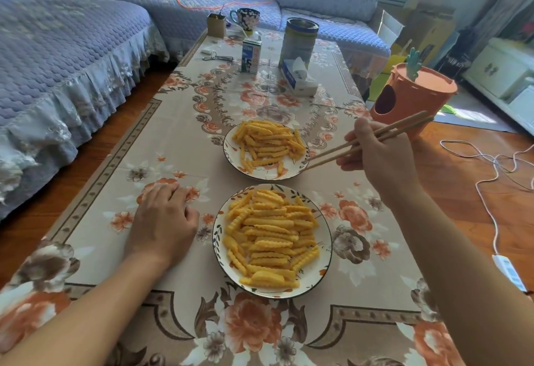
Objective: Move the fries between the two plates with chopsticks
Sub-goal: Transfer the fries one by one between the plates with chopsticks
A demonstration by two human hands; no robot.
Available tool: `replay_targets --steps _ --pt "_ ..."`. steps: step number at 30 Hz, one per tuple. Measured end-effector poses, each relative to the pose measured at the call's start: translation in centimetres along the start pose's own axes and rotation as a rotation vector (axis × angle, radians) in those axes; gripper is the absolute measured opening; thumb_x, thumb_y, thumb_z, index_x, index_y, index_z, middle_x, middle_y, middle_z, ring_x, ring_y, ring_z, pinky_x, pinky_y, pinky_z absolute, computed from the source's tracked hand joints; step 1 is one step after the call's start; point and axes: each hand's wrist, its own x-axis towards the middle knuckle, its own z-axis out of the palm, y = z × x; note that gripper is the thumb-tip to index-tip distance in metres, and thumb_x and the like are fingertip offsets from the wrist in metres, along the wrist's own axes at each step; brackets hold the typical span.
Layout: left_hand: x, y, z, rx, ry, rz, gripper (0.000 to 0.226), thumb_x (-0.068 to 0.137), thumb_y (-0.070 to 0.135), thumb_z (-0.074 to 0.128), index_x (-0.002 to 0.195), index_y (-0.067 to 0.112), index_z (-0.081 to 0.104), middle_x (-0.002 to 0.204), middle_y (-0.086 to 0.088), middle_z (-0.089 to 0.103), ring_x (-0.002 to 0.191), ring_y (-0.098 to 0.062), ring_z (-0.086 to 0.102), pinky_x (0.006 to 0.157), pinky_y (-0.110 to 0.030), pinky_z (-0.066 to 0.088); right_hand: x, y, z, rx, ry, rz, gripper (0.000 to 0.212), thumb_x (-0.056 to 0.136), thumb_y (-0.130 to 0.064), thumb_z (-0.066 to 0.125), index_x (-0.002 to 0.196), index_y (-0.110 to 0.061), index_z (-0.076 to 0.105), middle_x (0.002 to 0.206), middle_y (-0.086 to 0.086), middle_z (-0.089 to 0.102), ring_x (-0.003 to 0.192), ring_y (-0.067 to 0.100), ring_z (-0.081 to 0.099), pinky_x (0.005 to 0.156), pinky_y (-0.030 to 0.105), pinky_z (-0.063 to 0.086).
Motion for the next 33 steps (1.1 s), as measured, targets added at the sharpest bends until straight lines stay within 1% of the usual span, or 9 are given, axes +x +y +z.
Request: replay_targets --steps 2,5,9,12,15,19,23,30,33 --pt "0.0 0.0 0.1 0.007 -0.005 0.003 0.054 0.086 0.033 0.041 0.129 0.010 0.065 0.135 -0.016 0.060 0.132 -0.033 0.048 0.116 -0.050 0.036 0.4 0.5 1.4 -0.003 0.008 0.015 0.037 0.104 -0.035 0.056 0.085 -0.006 0.070 0.061 0.005 0.070 0.060 0.029 0.074 0.062 0.042 0.064" --pt "0.0 -0.2 0.2 0.001 0.003 0.004 0.052 0.085 0.032 0.043 0.127 0.010 0.066 0.133 -0.015 0.061 0.131 -0.033 0.049 0.117 -0.050 0.036 0.9 1.0 4.1 -0.027 0.044 0.007 0.036 0.102 -0.036 0.060 0.082 -0.008 0.070 0.065 0.011 0.073 0.058 0.027 0.074 0.065 0.047 0.065" --pt "0.2 -0.2 0.3 0.000 0.026 0.017 0.049 0.084 0.029 0.046 0.124 0.010 0.067 0.128 -0.014 0.063 0.126 -0.033 0.051 0.115 -0.050 0.037 1.1 1.3 7.0 -0.120 0.101 -0.056 0.035 0.099 -0.040 0.063 0.072 -0.019 0.067 0.060 0.006 0.072 0.053 0.019 0.073 0.068 0.046 0.064" --pt "0.2 -0.3 0.3 0.002 0.030 0.019 0.048 0.084 0.029 0.046 0.123 0.010 0.067 0.127 -0.014 0.063 0.126 -0.034 0.052 0.115 -0.050 0.036 1.1 1.4 8.0 -0.213 0.085 -0.101 0.040 0.101 -0.042 0.059 0.065 -0.025 0.065 0.057 0.002 0.071 0.054 0.017 0.072 0.073 0.047 0.063" --pt "0.2 -0.4 0.3 0.008 0.024 0.024 0.051 0.084 0.030 0.044 0.125 0.010 0.067 0.130 -0.015 0.063 0.127 -0.034 0.051 0.115 -0.050 0.037 0.9 1.2 7.4 -0.232 0.090 -0.090 0.042 0.103 -0.040 0.055 0.066 -0.024 0.065 0.058 0.003 0.071 0.055 0.020 0.072 0.070 0.048 0.063" --pt "0.1 -0.3 0.3 0.014 0.023 0.022 0.052 0.084 0.031 0.042 0.125 0.010 0.066 0.129 -0.015 0.063 0.127 -0.034 0.051 0.114 -0.050 0.038 -0.3 -0.1 4.6 -0.090 0.110 -0.035 0.039 0.105 -0.035 0.055 0.076 -0.011 0.068 0.060 0.011 0.070 0.052 0.026 0.072 0.060 0.046 0.064" --pt "0.0 -0.1 0.2 0.018 0.013 0.015 0.053 0.085 0.032 0.041 0.127 0.009 0.066 0.133 -0.016 0.061 0.129 -0.035 0.049 0.116 -0.050 0.035 -1.9 -1.5 1.7 0.017 0.099 0.010 0.043 0.106 -0.035 0.053 0.080 -0.003 0.067 0.059 0.013 0.069 0.054 0.033 0.071 0.055 0.041 0.063" --pt "0.0 0.0 0.1 0.010 0.014 0.010 0.054 0.086 0.032 0.040 0.127 0.009 0.066 0.132 -0.016 0.061 0.129 -0.034 0.049 0.116 -0.049 0.035 -4.5 -0.5 1.7 0.030 0.057 0.065 0.040 0.104 -0.034 0.057 0.081 -0.003 0.068 0.060 0.015 0.070 0.054 0.032 0.072 0.062 0.048 0.064" --pt "0.1 -0.2 0.3 0.021 0.009 0.016 0.053 0.086 0.033 0.040 0.126 0.010 0.066 0.131 -0.015 0.062 0.128 -0.033 0.049 0.115 -0.049 0.036 -4.6 -0.3 1.5 0.042 0.065 0.077 0.040 0.103 -0.035 0.058 0.080 -0.004 0.068 0.061 0.015 0.070 0.055 0.032 0.072 0.062 0.048 0.064"
